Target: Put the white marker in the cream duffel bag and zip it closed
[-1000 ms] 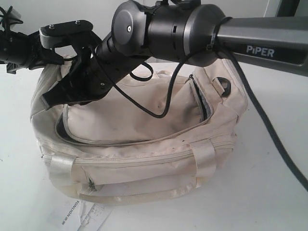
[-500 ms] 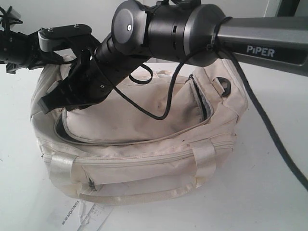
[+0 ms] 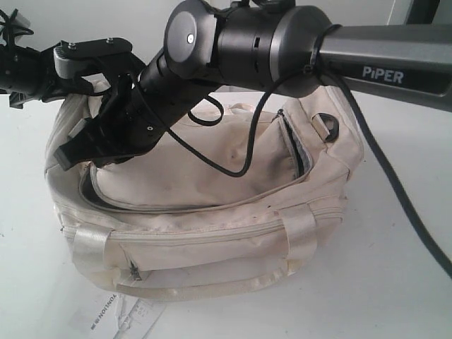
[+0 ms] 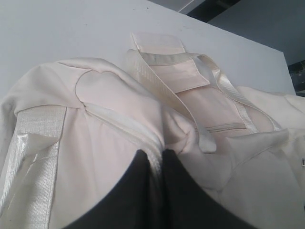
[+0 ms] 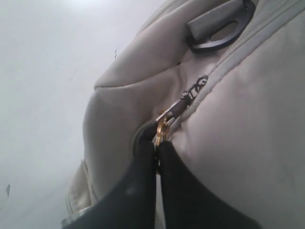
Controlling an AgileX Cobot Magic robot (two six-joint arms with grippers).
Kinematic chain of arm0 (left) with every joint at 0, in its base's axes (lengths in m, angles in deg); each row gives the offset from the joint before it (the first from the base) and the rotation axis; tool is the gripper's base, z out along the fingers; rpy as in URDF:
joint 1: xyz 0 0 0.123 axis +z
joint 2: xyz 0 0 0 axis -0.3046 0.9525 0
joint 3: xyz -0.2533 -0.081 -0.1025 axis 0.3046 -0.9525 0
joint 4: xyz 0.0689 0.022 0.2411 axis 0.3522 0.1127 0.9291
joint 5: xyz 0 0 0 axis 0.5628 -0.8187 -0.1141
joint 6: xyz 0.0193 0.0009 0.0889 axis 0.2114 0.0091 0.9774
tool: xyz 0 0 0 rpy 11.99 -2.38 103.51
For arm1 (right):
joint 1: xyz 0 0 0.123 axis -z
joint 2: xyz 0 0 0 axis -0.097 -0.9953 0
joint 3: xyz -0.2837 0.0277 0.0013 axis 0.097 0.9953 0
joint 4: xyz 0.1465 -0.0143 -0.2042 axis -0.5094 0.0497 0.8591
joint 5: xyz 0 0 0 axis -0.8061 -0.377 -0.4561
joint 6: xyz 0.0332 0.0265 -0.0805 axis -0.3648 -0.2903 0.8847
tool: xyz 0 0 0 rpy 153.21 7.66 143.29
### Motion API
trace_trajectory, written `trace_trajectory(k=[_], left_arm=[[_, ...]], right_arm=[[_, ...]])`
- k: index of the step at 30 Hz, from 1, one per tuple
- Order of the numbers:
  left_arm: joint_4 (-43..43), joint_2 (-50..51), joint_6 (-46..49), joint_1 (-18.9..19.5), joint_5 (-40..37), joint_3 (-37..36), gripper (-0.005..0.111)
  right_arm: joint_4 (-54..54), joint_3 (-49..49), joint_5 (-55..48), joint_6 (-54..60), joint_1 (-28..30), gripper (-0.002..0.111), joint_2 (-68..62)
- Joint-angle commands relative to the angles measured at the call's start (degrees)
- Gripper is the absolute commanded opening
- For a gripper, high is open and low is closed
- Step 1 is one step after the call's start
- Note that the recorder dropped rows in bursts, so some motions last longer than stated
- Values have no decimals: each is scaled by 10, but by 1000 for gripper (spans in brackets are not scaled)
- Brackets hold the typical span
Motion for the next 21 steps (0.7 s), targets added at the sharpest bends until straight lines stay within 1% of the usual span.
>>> trace_trajectory(k=[1,11,21], left_arm=[[-22,1,-2,-1,22,4,0],[-22,1,-2,-1,22,4,0],[-22,1,-3,-1,21,4,0]], right_arm=[[-9,-1,-45,10,0,0,14],[-8,-1,-59,10,0,0,22],[-8,-1,-97,21,0,0,24]])
